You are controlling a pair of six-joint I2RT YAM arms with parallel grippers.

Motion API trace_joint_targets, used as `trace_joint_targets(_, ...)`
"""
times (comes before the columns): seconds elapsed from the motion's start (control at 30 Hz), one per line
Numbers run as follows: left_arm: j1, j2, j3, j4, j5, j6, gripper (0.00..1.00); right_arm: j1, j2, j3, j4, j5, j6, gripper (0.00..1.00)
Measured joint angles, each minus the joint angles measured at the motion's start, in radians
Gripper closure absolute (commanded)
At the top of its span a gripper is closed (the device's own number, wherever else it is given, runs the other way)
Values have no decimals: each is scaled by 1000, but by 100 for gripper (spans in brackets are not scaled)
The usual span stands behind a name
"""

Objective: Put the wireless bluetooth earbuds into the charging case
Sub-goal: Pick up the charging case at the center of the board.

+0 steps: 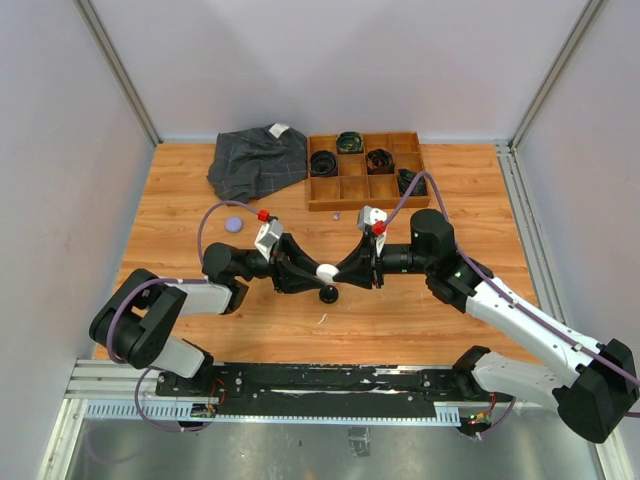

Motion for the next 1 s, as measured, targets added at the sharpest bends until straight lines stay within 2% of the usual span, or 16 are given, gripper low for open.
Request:
trace_joint_targets(0.2, 1, 3, 0, 0, 0, -38, 65, 0, 0, 0, 0, -8, 0, 97)
trace_joint_targets(0.33, 2, 0, 0, 0, -1, -47, 76, 0, 0, 0, 0, -16, 0, 97)
trace_joint_targets(0.6, 8, -32, -5, -1, 0, -43, 88, 0, 16, 17, 10, -30, 0, 97)
trace_joint_targets(0.63, 9, -40, -8, -2, -2, -39, 88, 0, 17, 19, 13, -33, 0, 97)
trace_joint_targets(0.73, 10, -75, -17, -18, -13, -9, 69, 0, 20, 28, 18, -44, 0, 98)
trace_joint_targets(0.83, 9, -116, -20, -55, -23, 27, 59, 1, 21, 33, 27, -56, -1, 98)
trace_joint_targets(1.0, -10, -201, -19, -172, -50, 128, 56, 2, 27, 33, 32, -58, -4, 98)
